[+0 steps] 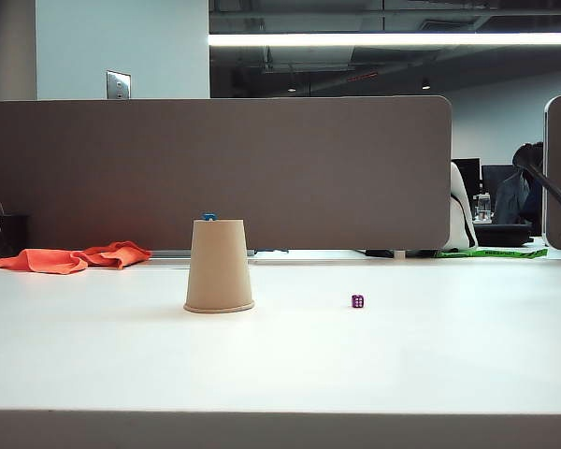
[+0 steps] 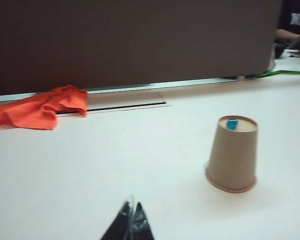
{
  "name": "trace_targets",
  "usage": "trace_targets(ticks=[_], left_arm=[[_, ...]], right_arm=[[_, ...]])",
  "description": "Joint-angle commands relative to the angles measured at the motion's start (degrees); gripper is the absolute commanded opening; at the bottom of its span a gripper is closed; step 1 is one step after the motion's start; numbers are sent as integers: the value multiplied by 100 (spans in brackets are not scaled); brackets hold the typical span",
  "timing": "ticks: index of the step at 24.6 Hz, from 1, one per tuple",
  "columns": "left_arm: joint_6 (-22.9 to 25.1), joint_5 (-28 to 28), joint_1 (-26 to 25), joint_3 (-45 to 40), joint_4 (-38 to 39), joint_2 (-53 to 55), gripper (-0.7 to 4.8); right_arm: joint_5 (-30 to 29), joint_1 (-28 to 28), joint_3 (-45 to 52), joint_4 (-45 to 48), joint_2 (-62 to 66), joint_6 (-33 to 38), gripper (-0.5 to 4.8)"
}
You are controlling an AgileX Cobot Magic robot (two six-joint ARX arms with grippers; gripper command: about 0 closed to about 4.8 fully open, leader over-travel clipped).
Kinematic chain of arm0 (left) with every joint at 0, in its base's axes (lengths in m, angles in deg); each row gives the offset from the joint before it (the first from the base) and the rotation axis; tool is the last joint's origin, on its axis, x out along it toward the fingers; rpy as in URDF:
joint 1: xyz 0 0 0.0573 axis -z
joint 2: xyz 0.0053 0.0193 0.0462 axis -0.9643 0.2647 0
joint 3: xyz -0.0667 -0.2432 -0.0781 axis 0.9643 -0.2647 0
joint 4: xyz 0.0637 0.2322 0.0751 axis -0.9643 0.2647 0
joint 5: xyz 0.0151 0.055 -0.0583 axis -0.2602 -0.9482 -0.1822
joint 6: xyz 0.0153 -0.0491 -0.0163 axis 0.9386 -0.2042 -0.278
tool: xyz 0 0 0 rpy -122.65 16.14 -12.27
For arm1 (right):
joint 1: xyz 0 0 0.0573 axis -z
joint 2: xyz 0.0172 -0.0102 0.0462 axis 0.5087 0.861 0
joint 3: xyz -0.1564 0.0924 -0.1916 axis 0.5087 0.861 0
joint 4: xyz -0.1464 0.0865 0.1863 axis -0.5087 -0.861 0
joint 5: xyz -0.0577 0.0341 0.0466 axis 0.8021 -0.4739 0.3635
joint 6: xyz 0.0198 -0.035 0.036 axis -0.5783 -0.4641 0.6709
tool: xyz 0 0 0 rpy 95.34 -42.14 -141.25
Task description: Throw the dice onto the paper cup, compare its value with the values of the other dice on the table, place the die with the higher value on the paper cup, and take no action if both dice have the same value.
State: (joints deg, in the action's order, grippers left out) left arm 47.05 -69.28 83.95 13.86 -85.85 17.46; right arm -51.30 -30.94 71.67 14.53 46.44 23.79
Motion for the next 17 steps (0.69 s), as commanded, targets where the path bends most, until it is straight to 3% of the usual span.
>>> trace_targets(ticks=[1, 12, 17], left_arm=[[127, -411, -7, 20, -52, 4, -5], [219, -581, -24, 20, -50, 4, -5], [208, -352, -332, 20, -70, 4, -5]], right_arm=[[-31, 0, 7, 164, -2, -79, -1], [-284, 4, 7, 166, -2, -435, -1], [-289, 4, 7, 164, -2, -437, -1]])
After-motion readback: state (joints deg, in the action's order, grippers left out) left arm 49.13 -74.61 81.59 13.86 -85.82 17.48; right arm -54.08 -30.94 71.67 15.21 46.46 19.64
